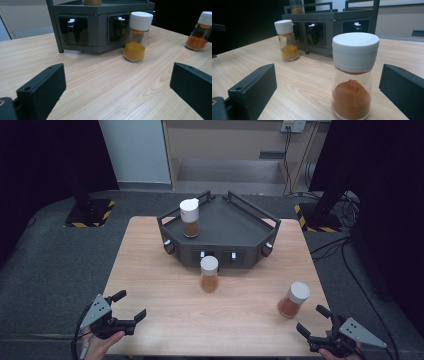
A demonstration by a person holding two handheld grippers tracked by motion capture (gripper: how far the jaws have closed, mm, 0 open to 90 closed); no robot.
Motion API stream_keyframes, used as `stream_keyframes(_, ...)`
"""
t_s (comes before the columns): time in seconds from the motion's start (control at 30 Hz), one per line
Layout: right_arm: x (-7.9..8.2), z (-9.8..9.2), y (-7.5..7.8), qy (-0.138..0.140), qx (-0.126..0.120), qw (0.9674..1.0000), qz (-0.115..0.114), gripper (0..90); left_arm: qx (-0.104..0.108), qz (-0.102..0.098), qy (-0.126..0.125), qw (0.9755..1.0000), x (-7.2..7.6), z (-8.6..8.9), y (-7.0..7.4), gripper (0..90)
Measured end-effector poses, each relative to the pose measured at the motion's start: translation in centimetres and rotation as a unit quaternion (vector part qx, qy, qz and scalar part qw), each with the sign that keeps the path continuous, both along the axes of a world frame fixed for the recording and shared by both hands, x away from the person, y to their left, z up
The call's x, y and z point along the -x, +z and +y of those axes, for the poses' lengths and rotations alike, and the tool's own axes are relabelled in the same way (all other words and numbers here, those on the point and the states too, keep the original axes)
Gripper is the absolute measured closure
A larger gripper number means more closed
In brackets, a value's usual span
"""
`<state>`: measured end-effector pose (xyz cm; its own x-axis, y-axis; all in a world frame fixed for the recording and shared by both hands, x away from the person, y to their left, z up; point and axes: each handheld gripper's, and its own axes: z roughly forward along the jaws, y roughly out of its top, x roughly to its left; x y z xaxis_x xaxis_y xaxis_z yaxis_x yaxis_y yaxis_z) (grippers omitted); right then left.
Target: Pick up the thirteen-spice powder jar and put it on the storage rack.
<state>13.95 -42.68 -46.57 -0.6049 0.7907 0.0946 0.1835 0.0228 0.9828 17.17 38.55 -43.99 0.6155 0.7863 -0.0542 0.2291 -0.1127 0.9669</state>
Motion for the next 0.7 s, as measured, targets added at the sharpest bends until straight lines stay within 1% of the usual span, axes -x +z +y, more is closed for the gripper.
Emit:
stream_keyframes(0.1, -0.01, 0.00, -0.04, -0.002, -0.001, 1.0000, 0.000, 1.5, 0.003, 0.000, 0.004, 1.0000, -0.06, 0.00, -0.06, 0.0)
stream_keyframes(0.37, 0.02, -0.03, -0.08, -0.004, -0.002, 1.0000, 0.000, 1.5, -0.005, -0.001, 0.004, 1.0000, -0.17, -0.16, 0.06, 0.0)
stream_keyframes(0.53, 0.08, -0.04, -0.08, -0.004, -0.002, 1.0000, -0.001, 1.5, -0.009, -0.003, -0.003, 1.0000, -0.23, -0.18, 0.10, 0.0)
stream_keyframes(0.7, 0.00, 0.02, -0.02, -0.002, 0.001, 1.0000, 0.000, 1.6, -0.007, -0.006, -0.015, 0.9998, -0.18, -0.07, 0.10, 0.0)
